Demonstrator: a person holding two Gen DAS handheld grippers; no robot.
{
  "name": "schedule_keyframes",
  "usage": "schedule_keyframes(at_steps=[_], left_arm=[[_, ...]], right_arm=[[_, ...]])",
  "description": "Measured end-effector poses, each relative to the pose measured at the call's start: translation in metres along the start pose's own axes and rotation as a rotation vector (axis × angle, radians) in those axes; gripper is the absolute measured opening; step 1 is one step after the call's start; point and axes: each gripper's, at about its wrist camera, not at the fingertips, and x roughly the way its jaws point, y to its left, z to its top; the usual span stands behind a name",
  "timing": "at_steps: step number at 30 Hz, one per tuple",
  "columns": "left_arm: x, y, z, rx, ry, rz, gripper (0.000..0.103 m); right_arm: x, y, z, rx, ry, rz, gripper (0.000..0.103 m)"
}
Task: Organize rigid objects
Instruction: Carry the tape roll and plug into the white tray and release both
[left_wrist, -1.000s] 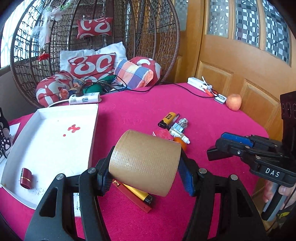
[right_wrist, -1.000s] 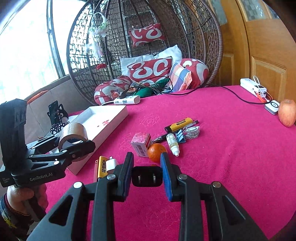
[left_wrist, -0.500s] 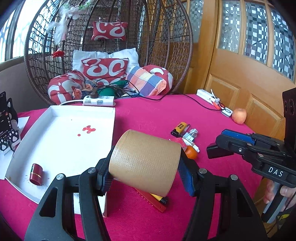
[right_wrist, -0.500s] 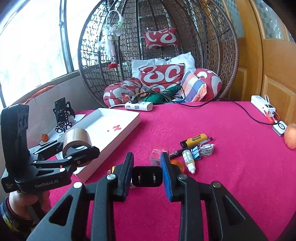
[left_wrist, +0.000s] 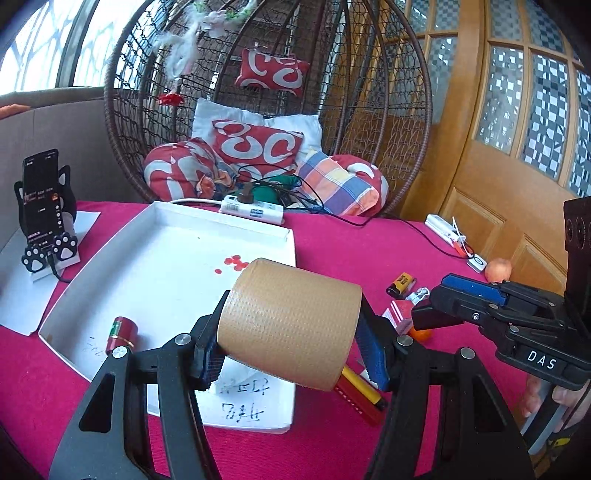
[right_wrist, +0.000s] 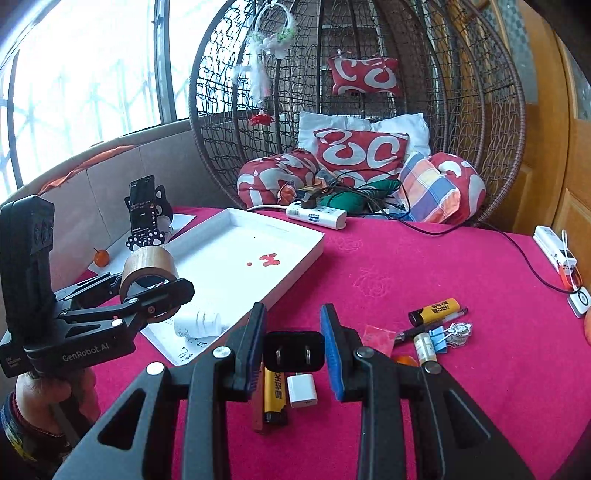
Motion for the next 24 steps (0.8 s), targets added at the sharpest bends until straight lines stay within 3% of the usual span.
schedule_keyframes(at_steps=[11, 18, 24], left_arm=[[-0.005, 0.089, 0.014, -0.147, -0.030, 0.167, 0.061], [0.029, 0.111, 0.013, -0.204, 0.046, 0.173, 0.061], [0.035, 0.112, 0.001, -0.224, 0.058, 0.171, 0.061]], right_arm=[[0.054, 0.047, 0.025, -0.056, 0.068, 0.084, 0.029], [0.106, 0.078, 0.034, -0.055, 0.120, 0.106, 0.029], [0.141, 0.082, 0.028, -0.024, 0.158, 0.103, 0.030]])
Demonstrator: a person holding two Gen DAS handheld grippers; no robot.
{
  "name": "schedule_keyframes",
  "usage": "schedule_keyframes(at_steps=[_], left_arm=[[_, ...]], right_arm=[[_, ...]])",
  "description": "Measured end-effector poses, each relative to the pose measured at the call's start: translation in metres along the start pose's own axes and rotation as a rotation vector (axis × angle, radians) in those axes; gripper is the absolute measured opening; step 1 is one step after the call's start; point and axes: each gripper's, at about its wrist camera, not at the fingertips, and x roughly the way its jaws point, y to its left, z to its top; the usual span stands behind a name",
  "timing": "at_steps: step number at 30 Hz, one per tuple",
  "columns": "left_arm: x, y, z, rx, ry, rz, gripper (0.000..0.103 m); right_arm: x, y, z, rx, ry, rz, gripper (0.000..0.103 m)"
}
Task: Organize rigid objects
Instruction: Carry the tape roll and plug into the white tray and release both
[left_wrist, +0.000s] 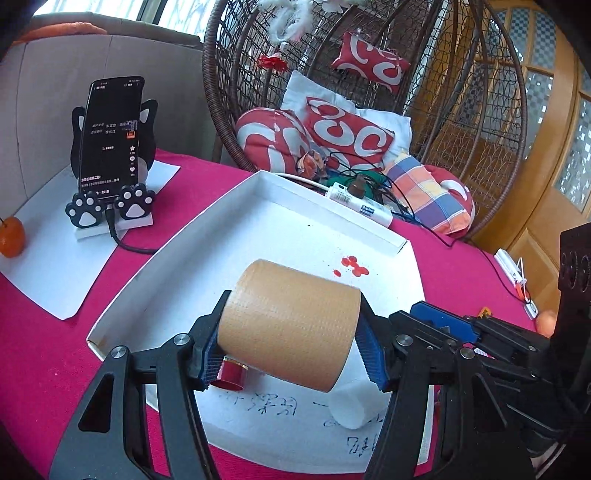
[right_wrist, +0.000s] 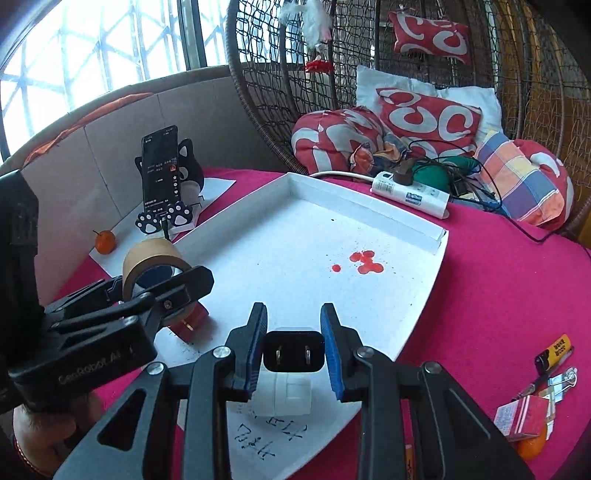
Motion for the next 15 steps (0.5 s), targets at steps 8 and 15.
schedule_keyframes(at_steps=[8, 15], left_arm=[[-0.024, 0.015, 0.004, -0.066, -0.097, 0.039, 0.103], [-0.042, 0.003, 0.001, -0.054, -0.122, 0.005, 0.103]], right_arm=[[-0.009, 0.003, -0.010, -0.027, -0.058, -0.013, 0.089], [-0.054, -0.012, -0.024, 0.015, -0.175, -0.054, 0.103]])
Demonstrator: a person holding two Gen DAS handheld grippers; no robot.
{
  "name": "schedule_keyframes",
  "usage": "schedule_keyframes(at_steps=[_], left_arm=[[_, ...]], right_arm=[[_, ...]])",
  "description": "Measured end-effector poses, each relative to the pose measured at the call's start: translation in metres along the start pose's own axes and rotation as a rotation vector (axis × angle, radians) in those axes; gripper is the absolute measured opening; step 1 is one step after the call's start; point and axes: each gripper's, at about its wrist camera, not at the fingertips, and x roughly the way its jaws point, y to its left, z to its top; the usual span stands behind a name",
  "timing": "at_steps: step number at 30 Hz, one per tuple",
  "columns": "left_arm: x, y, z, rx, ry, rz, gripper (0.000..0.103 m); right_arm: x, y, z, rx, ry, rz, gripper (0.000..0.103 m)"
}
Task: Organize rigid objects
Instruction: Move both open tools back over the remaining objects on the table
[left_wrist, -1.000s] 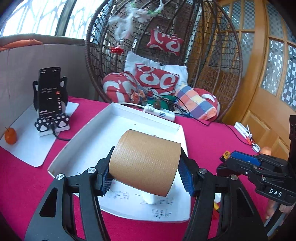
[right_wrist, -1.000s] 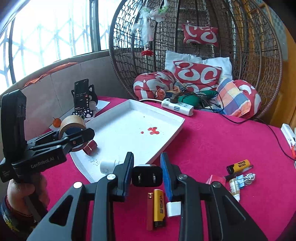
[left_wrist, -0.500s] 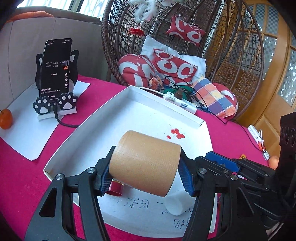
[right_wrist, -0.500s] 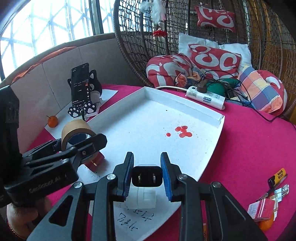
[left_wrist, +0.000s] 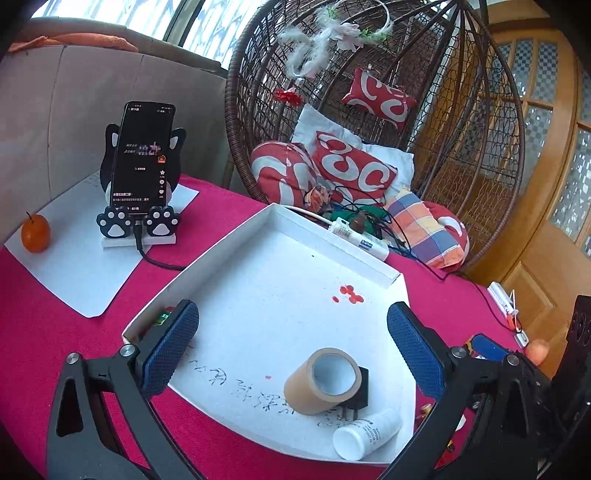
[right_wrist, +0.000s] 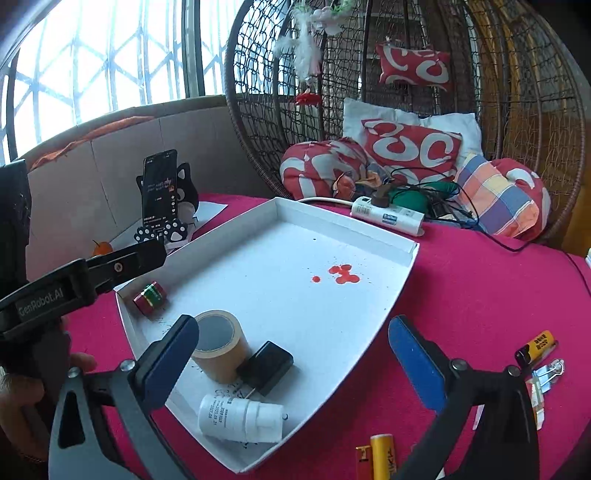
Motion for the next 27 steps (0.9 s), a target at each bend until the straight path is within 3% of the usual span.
schedule_keyframes(at_steps=[5, 10, 14, 17, 20, 24, 27], left_arm=[[-0.007, -0.031, -0.005, 0.076, -0.005, -0.049, 0.103], [-0.004, -0.079, -0.025, 0.220, 0.058, -0.148, 0.103], [0.000, -0.113, -0.047, 0.304, 0.152, -0.241, 0.103], [0.000, -0.126, -0.061, 0.328, 0.197, -0.279, 0.103], [-0.006, -0.123, -0.066, 0.339, 0.186, -0.251, 0.103], [-0.013, -0.101, -0.061, 0.298, 0.171, -0.185, 0.103], [-0.013, -0.089, -0.058, 0.266, 0.170, -0.154, 0.103]], right_arm=[[-0.039, -0.040, 0.001, 0.137, -0.091, -0.023, 0.103], [-0.072, -0.081, -0.003, 0.220, -0.165, -0.090, 0.103], [-0.091, -0.117, -0.020, 0.281, -0.172, -0.171, 0.103], [-0.093, -0.140, -0.038, 0.339, -0.124, -0.181, 0.103], [-0.088, -0.136, -0.052, 0.271, -0.046, -0.171, 0.103], [-0.072, -0.102, -0.067, 0.053, 0.058, -0.178, 0.103], [-0.057, -0.087, -0.078, 0.002, 0.101, -0.145, 0.103]])
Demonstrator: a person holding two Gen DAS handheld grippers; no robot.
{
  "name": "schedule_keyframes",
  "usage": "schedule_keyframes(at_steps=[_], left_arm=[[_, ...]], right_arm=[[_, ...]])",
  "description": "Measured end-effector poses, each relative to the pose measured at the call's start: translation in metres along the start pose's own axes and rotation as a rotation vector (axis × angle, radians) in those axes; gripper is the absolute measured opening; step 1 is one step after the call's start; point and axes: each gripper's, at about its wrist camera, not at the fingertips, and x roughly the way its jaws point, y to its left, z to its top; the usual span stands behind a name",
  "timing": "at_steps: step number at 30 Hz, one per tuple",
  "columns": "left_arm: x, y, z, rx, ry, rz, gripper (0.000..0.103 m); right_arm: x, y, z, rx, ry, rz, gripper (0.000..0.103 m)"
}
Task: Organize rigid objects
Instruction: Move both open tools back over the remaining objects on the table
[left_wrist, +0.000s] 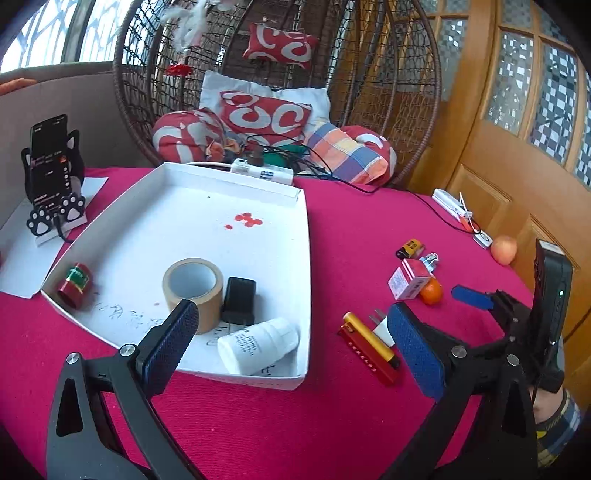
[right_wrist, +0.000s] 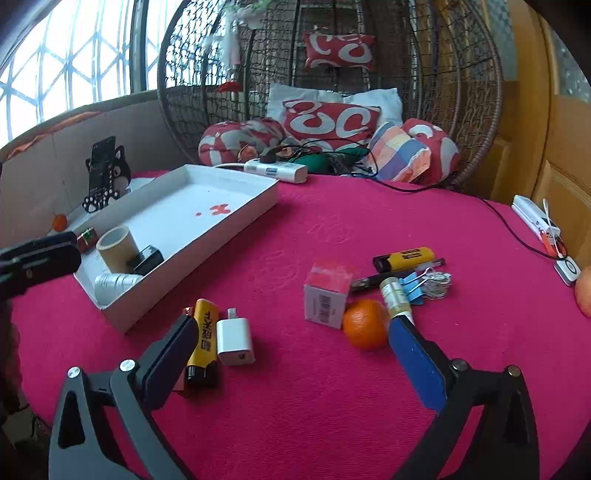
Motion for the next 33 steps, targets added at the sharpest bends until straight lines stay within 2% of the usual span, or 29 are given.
schedule_keyframes(at_steps=[2, 5, 6, 9, 12, 14, 16, 19, 24, 25, 27, 28, 31, 33], left_arm=[[0.000, 0.001, -0.002, 0.003, 0.006, 0.010, 0.103], [0.001, -0.005, -0.007, 0.029, 0.018, 0.008, 0.103], [0.002, -0.008, -0.008, 0.041, 0.022, 0.002, 0.103], [0.007, -0.021, -0.014, 0.074, 0.049, -0.031, 0.103], [0.018, -0.040, -0.023, 0.115, 0.111, -0.098, 0.103], [0.026, -0.055, -0.031, 0.131, 0.161, -0.151, 0.103], [0.034, -0.068, -0.037, 0.148, 0.200, -0.172, 0.103], [0.047, -0.083, -0.044, 0.189, 0.247, -0.147, 0.103], [0.074, -0.099, -0.053, 0.269, 0.303, -0.090, 0.097], [0.079, -0.101, -0.055, 0.287, 0.304, -0.075, 0.097], [0.086, -0.104, -0.056, 0.325, 0.304, -0.039, 0.087], [0.090, -0.104, -0.057, 0.339, 0.308, -0.019, 0.077], [0.091, -0.100, -0.058, 0.357, 0.307, -0.001, 0.073], [0.087, -0.096, -0.059, 0.385, 0.290, 0.050, 0.073]], right_arm=[[0.012, 0.012, -0.001, -0.030, 0.031, 0.007, 0.103], [0.034, 0.024, -0.004, -0.111, 0.089, -0.091, 0.103], [0.039, 0.022, -0.005, -0.106, 0.116, -0.095, 0.103], [0.040, 0.004, -0.004, -0.042, 0.134, -0.116, 0.103], [0.037, -0.021, -0.006, -0.001, 0.148, -0.199, 0.103], [0.026, -0.044, -0.009, 0.090, 0.128, -0.152, 0.103], [0.013, -0.066, -0.012, 0.169, 0.090, -0.124, 0.103], [-0.002, -0.093, -0.020, 0.236, 0.056, -0.145, 0.103], [-0.004, -0.128, -0.034, 0.421, 0.075, -0.074, 0.103], [0.000, -0.128, -0.032, 0.436, 0.084, -0.068, 0.103], [0.000, -0.127, -0.033, 0.439, 0.087, -0.063, 0.103], [0.002, -0.125, -0.031, 0.433, 0.086, -0.063, 0.103], [0.002, -0.122, -0.032, 0.423, 0.089, -0.057, 0.103], [0.002, -0.124, -0.033, 0.428, 0.091, -0.051, 0.103]])
